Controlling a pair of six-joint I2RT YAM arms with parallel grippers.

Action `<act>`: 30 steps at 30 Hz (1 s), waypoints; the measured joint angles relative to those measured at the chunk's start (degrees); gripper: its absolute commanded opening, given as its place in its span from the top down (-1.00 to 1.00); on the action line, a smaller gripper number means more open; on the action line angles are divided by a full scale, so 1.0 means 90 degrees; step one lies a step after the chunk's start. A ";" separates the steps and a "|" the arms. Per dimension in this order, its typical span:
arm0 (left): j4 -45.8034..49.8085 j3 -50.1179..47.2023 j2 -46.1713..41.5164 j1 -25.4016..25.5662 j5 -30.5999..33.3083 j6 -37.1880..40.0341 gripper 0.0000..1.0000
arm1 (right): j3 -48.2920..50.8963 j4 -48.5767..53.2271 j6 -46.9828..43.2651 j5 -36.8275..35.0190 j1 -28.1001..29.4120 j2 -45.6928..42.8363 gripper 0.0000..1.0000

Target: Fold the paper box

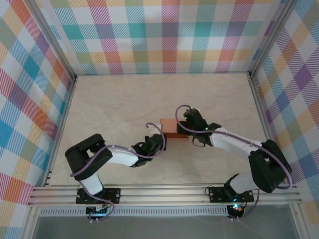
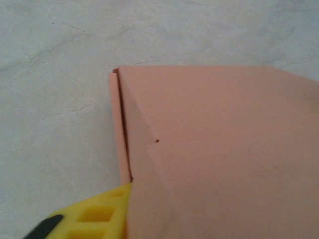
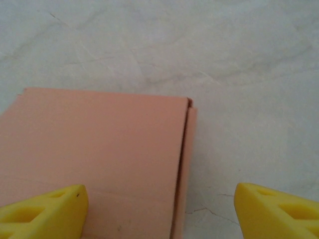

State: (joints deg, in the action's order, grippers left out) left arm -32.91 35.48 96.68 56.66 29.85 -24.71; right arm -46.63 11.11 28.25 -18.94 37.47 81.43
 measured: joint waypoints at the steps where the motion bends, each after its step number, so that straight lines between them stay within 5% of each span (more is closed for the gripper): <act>1: 0.0015 -0.0046 -0.0051 0.0007 -0.0051 0.0007 0.11 | 0.0000 -0.0005 0.0039 0.0000 0.0000 0.0034 -0.54; 7: 0.0440 -0.0342 -0.0478 0.0078 -0.0185 0.0073 -0.43 | -0.0051 0.0005 0.0163 0.0007 0.0000 0.0287 -0.53; 15: 0.1013 -0.1110 -0.1404 0.0250 -0.0427 0.0372 -0.74 | -0.0313 -0.0102 0.0282 0.0192 0.0000 0.0673 -0.53; 21: 0.1474 -0.1664 -0.3062 0.0270 -0.0877 0.0610 -1.00 | -0.0333 -0.0216 0.0316 0.0372 0.0000 0.0852 -0.53; 26: 0.2246 -0.1260 -0.4102 -0.0019 -0.0916 0.0622 -1.00 | -0.0333 -0.0401 0.0306 0.0525 0.0000 0.1008 -0.53; 30: 0.2715 -0.0459 -0.3507 -0.1129 -0.1324 0.0209 -0.90 | -0.0325 -0.0653 0.0284 0.0619 0.0000 0.1178 -0.52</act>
State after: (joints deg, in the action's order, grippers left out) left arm -8.47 31.35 65.12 46.50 17.93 -22.83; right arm -49.56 5.23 30.81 -13.37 37.47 92.03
